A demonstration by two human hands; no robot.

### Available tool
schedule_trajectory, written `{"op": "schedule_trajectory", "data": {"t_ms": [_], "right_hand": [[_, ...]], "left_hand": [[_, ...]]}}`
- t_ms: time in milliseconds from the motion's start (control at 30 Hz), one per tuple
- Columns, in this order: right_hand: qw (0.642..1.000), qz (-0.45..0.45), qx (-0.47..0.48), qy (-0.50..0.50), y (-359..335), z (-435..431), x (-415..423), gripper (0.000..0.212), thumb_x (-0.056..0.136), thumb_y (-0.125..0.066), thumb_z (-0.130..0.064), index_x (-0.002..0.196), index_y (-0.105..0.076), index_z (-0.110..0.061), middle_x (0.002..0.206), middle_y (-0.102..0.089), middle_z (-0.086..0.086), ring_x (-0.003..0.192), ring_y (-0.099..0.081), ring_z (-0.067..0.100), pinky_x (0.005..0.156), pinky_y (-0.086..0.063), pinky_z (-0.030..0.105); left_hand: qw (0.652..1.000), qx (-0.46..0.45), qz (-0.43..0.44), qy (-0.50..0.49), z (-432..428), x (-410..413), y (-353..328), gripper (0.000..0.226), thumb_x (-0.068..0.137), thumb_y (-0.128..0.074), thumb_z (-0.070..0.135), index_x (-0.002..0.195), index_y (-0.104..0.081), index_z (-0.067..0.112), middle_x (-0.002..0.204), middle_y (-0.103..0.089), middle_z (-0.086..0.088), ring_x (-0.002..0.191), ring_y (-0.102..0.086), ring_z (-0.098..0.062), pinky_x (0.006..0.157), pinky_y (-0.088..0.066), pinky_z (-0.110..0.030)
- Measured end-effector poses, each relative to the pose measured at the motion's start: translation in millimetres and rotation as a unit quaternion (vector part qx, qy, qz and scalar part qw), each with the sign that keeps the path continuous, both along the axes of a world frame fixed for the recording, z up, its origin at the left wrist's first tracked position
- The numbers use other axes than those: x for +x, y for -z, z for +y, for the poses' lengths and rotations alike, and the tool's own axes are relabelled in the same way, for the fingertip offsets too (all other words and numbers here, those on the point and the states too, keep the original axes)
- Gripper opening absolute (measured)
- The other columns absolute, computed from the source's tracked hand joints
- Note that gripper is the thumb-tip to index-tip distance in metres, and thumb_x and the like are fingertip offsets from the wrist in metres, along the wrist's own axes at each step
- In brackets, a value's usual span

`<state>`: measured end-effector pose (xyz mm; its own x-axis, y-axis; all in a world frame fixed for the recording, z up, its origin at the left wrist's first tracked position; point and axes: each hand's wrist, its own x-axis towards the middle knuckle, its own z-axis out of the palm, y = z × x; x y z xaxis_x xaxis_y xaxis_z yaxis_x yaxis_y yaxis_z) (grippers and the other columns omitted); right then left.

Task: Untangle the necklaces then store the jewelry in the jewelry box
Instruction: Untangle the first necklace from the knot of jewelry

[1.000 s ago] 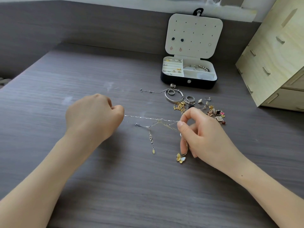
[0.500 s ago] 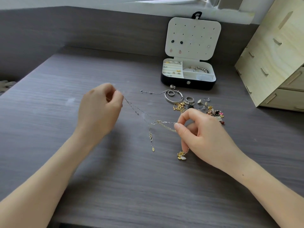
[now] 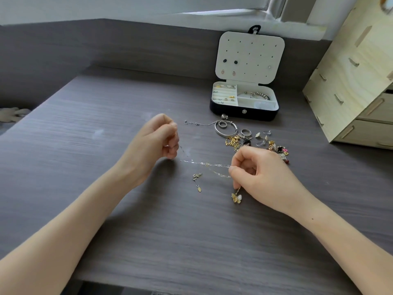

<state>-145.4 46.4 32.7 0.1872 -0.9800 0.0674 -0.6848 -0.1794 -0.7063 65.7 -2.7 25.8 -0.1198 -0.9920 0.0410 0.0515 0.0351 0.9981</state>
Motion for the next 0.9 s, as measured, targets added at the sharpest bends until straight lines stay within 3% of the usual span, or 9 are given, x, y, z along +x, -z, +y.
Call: {"op": "schedule_trajectory", "data": {"t_ms": [100, 200, 267, 367, 467, 533, 667, 900], "right_hand": [[1.0, 0.019, -0.003, -0.022, -2.9, 0.8, -0.4, 0.017, 0.077, -0.059, -0.018, 0.063, -0.052, -0.024, 0.062, -0.064, -0.001, 0.053, -0.048, 0.006, 0.057, -0.035, 0.024], [0.998, 0.04, 0.0, -0.041, -6.8, 1.8, -2.0, 0.018, 0.074, -0.06, -0.018, 0.06, -0.051, -0.025, 0.061, -0.061, -0.005, 0.053, -0.045, 0.006, 0.056, -0.034, 0.023], [0.997, 0.059, 0.002, -0.052, -8.2, 3.1, -1.9, 0.02, 0.074, -0.061, -0.018, 0.059, -0.051, -0.025, 0.057, -0.056, -0.011, 0.052, -0.043, 0.006, 0.055, -0.032, 0.022], [0.993, 0.091, -0.001, -0.069, -9.6, 6.0, 1.1, 0.023, 0.076, -0.06, -0.018, 0.058, -0.051, -0.028, 0.054, -0.052, -0.022, 0.055, -0.045, 0.003, 0.053, -0.027, 0.016], [0.99, 0.115, -0.002, -0.077, -12.2, 7.0, 2.0, 0.024, 0.077, -0.059, -0.019, 0.058, -0.049, -0.03, 0.057, -0.051, -0.032, 0.062, -0.047, -0.002, 0.055, -0.031, 0.013], [0.989, 0.124, -0.004, -0.082, -12.7, 6.6, 0.8, 0.025, 0.076, -0.059, -0.02, 0.057, -0.048, -0.031, 0.059, -0.051, -0.032, 0.064, -0.047, -0.002, 0.056, -0.032, 0.013], [0.984, 0.145, -0.015, -0.103, -12.2, 6.3, -0.4, 0.027, 0.076, -0.06, -0.022, 0.056, -0.046, -0.033, 0.061, -0.052, -0.019, 0.071, -0.047, -0.002, 0.059, -0.031, 0.014], [0.968, 0.188, -0.03, -0.162, -12.5, 5.2, -2.3, 0.019, 0.078, -0.066, -0.029, 0.065, -0.052, -0.034, 0.074, -0.055, -0.016, 0.081, -0.047, 0.004, 0.075, -0.04, 0.025]], "left_hand": [[0.997, -0.032, -0.031, 0.056, 2.7, 3.5, 0.6, 0.021, 0.061, -0.05, -0.002, 0.076, -0.042, 0.012, 0.055, -0.042, 0.002, 0.053, -0.034, -0.014, 0.049, -0.027, -0.022], [0.983, -0.103, -0.14, 0.056, 4.2, 6.1, 4.2, 0.033, 0.056, -0.049, -0.006, 0.081, -0.046, 0.015, 0.057, -0.033, 0.003, 0.054, -0.026, -0.012, 0.049, -0.021, -0.023], [0.961, -0.166, -0.221, 0.018, 3.9, 3.9, 7.6, 0.023, 0.067, -0.056, 0.004, 0.083, -0.047, 0.018, 0.053, -0.03, 0.01, 0.05, -0.024, -0.008, 0.049, -0.023, -0.019], [0.948, -0.204, -0.244, -0.02, 4.2, 1.0, 10.4, 0.023, 0.079, -0.063, 0.031, 0.077, -0.05, 0.013, 0.048, -0.03, 0.009, 0.048, -0.025, -0.007, 0.049, -0.023, -0.019], [0.957, -0.179, -0.228, 0.01, 4.0, 2.0, 7.7, 0.055, 0.081, -0.051, 0.056, 0.064, -0.051, 0.003, 0.053, -0.03, -0.008, 0.052, -0.028, -0.013, 0.052, -0.023, -0.028], [0.97, -0.128, -0.201, 0.05, 4.0, 3.6, 5.6, 0.062, 0.083, -0.043, 0.06, 0.057, -0.054, 0.005, 0.053, -0.035, -0.014, 0.051, -0.032, -0.018, 0.053, -0.025, -0.029], [0.98, -0.057, -0.171, 0.083, 4.0, 3.8, 4.1, 0.063, 0.088, -0.035, 0.051, 0.053, -0.059, 0.005, 0.049, -0.042, -0.013, 0.045, -0.038, -0.015, 0.046, -0.031, -0.016], [0.972, -0.055, -0.201, 0.107, 7.8, 1.9, 2.7, 0.066, 0.079, -0.039, 0.066, 0.054, -0.06, 0.008, 0.054, -0.044, -0.012, 0.052, -0.04, -0.015, 0.053, -0.032, -0.02]]}}
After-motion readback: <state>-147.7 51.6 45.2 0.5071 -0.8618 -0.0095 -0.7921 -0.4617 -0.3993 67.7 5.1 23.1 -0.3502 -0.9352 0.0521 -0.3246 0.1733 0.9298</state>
